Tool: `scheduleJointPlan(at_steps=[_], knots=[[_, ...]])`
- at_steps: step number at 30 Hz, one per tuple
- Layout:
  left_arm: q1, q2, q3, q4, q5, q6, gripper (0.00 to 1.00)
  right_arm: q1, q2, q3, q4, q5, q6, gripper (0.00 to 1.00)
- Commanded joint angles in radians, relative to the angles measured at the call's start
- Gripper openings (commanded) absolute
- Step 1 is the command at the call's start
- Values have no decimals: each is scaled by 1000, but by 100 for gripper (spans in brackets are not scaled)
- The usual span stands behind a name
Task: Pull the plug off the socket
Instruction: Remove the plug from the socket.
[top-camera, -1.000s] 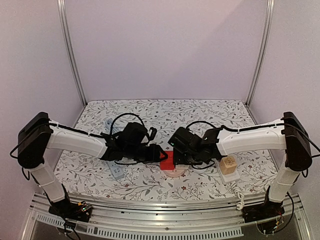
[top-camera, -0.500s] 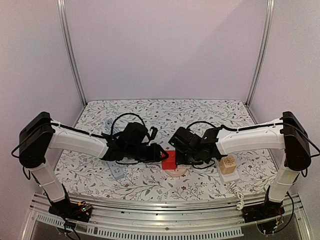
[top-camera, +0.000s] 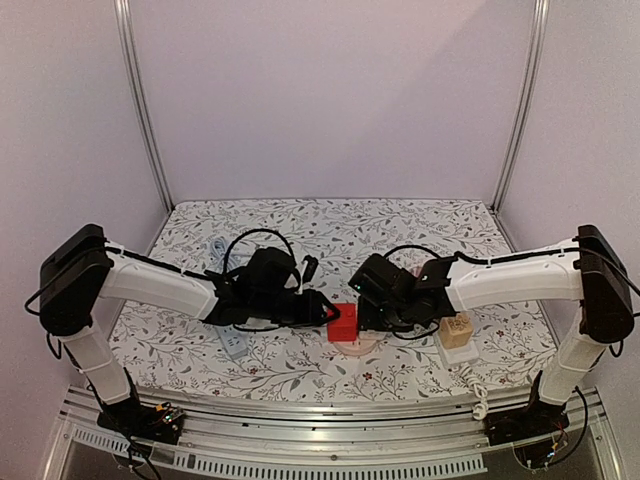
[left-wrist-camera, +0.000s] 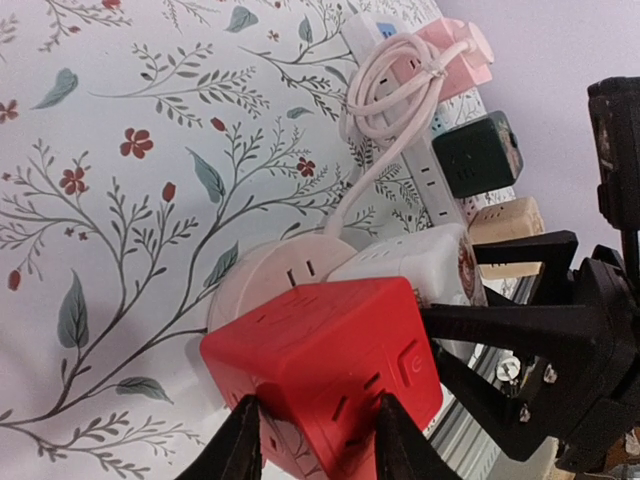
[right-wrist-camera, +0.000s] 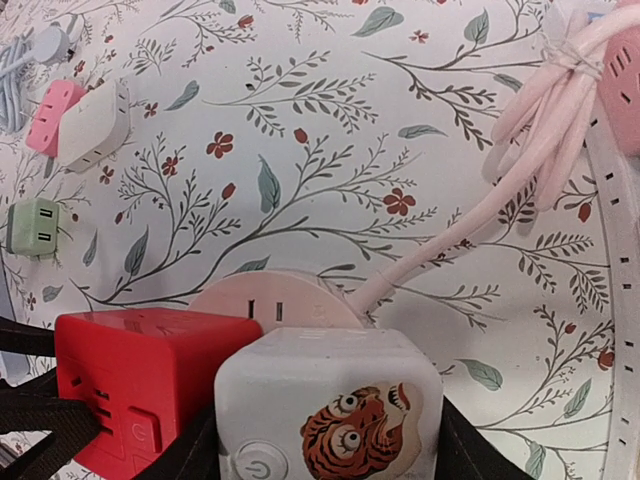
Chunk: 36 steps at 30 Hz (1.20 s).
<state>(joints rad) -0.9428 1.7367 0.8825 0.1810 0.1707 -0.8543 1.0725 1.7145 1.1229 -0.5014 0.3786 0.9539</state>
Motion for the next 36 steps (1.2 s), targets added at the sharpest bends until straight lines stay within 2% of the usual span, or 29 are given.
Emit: scheduleJointPlan(at_steps=[1,12,19,27,32,36], knots=[[-12,85,-42,-208,-45,19,37,3,-54,9,22,-33,10,28],[-19,106,-8,-236,-53,35,36,80,8,122,-117,124,-25,27],[-19,104,-8,-245,-60,38,36,71,-8,109,-104,108,-10,28],[-26,104,-14,-248,-68,43,35,4,-84,-4,15,-13,29,28],[-30,104,-11,-253,-72,46,35,8,-87,3,12,-10,26,28],[-31,105,-7,-256,-75,46,35,37,-81,48,-52,65,8,28]])
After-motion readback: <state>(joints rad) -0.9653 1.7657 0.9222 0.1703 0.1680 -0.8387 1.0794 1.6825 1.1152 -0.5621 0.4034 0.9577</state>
